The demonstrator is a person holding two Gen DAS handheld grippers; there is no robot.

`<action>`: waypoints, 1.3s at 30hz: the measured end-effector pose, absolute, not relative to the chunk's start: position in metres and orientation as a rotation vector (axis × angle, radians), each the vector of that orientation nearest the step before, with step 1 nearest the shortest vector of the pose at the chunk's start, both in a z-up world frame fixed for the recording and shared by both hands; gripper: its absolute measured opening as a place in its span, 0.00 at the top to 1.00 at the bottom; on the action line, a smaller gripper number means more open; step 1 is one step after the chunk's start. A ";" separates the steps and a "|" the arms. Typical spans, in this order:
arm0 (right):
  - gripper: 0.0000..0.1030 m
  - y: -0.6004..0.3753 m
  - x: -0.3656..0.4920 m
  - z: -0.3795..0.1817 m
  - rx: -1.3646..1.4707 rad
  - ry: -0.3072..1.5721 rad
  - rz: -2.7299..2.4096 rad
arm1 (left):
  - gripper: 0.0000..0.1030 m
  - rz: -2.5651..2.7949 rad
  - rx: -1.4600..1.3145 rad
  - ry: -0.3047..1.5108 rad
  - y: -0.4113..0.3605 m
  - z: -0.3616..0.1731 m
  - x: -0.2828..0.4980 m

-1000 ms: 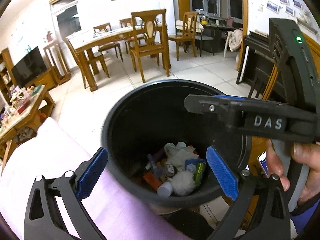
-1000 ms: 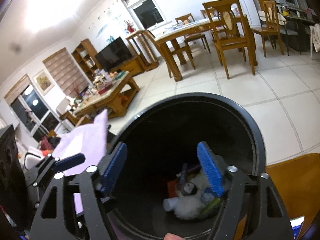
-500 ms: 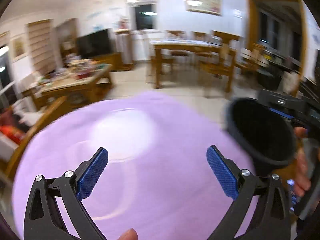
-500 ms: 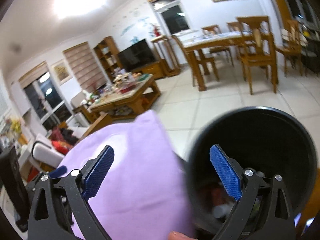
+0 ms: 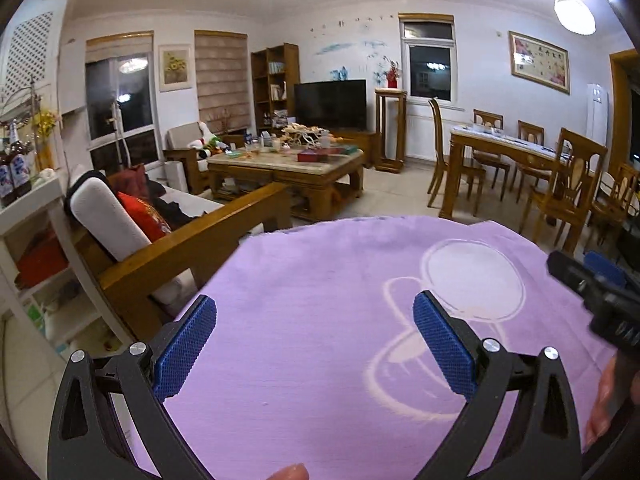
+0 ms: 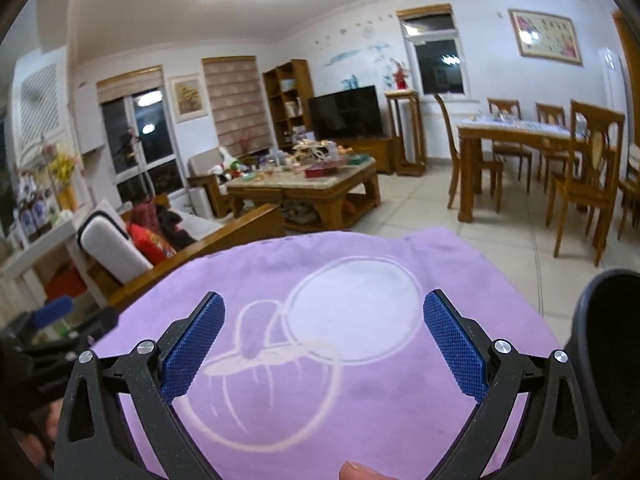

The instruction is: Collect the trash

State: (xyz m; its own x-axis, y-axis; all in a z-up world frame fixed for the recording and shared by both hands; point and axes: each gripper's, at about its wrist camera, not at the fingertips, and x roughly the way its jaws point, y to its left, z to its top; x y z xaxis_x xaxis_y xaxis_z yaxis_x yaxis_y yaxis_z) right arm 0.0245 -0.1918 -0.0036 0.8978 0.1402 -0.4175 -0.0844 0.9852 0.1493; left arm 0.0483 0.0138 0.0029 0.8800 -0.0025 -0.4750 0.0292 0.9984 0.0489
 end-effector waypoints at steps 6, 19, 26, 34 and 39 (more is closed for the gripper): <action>0.05 -0.174 0.018 -0.011 0.041 0.371 0.136 | 0.05 -0.016 0.047 0.481 0.023 0.000 0.044; 0.05 -0.199 0.015 -0.011 0.108 0.363 0.144 | 0.05 -0.037 0.030 0.495 0.021 -0.009 0.036; 0.05 -0.196 0.014 -0.010 0.097 0.351 0.150 | 0.05 -0.041 0.020 0.500 0.018 -0.011 0.034; 0.05 -0.197 0.010 -0.011 0.100 0.352 0.141 | 0.05 -0.050 0.014 0.459 0.018 -0.007 0.028; 0.05 -0.198 0.009 -0.010 0.101 0.354 0.138 | 0.05 -0.048 0.007 0.459 0.018 -0.006 0.029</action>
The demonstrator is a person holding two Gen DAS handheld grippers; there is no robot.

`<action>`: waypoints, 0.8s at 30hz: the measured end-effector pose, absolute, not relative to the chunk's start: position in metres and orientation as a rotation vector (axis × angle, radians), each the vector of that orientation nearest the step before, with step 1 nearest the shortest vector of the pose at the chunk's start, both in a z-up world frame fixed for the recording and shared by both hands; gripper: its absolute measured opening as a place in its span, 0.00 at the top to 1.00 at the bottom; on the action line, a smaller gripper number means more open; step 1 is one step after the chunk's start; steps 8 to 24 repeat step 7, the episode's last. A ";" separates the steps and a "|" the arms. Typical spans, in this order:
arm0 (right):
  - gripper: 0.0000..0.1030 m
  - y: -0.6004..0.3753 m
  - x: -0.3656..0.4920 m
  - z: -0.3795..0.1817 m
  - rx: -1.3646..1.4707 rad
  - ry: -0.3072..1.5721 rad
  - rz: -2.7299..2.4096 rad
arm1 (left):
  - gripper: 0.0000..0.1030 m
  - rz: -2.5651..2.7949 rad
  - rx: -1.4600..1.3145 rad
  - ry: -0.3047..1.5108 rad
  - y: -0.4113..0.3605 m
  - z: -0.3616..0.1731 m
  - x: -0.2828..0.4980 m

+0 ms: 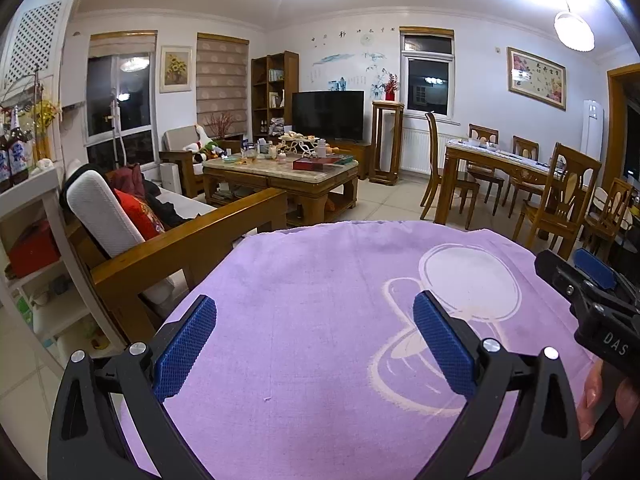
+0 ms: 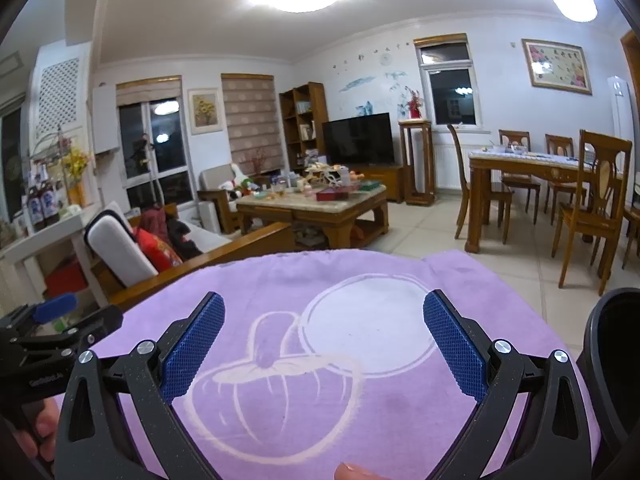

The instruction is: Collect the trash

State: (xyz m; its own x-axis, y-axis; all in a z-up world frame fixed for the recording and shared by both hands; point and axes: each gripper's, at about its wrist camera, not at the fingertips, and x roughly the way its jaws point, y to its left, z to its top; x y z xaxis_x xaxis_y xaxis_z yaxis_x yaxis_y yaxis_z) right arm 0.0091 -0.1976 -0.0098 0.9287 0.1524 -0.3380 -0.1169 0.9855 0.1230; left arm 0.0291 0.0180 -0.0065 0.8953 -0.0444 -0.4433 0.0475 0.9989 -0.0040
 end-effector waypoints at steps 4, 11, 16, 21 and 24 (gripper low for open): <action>0.05 -0.198 0.009 -0.010 0.102 0.355 0.139 | 0.05 -0.044 -0.002 0.466 0.019 -0.008 0.030; 0.05 -0.198 0.009 -0.010 0.102 0.353 0.139 | 0.05 -0.051 -0.008 0.470 0.020 -0.009 0.030; 0.05 -0.198 0.009 -0.010 0.102 0.353 0.139 | 0.05 -0.051 -0.008 0.470 0.020 -0.009 0.030; 0.05 -0.198 0.009 -0.010 0.102 0.353 0.139 | 0.05 -0.051 -0.008 0.470 0.020 -0.009 0.030; 0.05 -0.198 0.009 -0.010 0.102 0.353 0.139 | 0.05 -0.051 -0.008 0.470 0.020 -0.009 0.030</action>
